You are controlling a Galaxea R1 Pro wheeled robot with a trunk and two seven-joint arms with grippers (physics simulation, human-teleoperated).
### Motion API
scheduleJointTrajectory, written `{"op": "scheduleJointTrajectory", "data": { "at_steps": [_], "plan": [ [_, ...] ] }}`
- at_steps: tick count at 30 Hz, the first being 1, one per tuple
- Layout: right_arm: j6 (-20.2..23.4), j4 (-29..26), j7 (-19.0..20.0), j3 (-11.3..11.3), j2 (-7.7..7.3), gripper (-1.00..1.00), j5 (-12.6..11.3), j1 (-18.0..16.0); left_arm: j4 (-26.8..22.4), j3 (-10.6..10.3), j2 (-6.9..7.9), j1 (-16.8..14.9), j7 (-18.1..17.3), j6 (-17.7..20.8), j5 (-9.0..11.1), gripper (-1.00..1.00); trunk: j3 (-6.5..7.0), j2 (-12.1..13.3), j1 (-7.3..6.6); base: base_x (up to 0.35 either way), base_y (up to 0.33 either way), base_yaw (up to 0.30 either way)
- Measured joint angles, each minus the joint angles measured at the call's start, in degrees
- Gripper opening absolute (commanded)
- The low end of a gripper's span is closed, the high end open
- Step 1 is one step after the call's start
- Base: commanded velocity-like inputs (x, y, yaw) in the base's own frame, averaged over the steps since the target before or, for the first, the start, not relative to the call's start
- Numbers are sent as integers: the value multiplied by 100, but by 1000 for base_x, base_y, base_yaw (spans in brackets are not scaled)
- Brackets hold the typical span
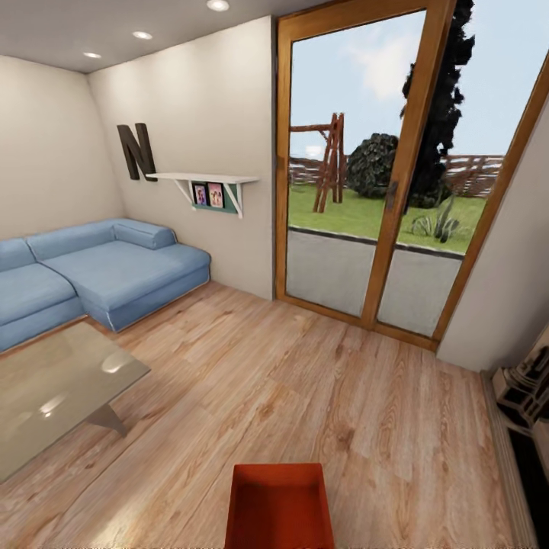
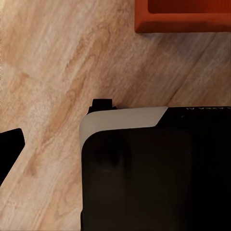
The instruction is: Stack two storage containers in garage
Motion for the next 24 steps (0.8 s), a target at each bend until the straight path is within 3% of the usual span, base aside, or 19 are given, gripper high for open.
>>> {"op": "scheduleJointTrajectory", "data": {
  "at_steps": [24],
  "plan": [
    [0, 0, 3, -9, -3, 100, 2, 0, -6, -11, 0, 0, 1, 2, -2, 100, -222, 0, 0, 0, 0, 0]
  ]
}}
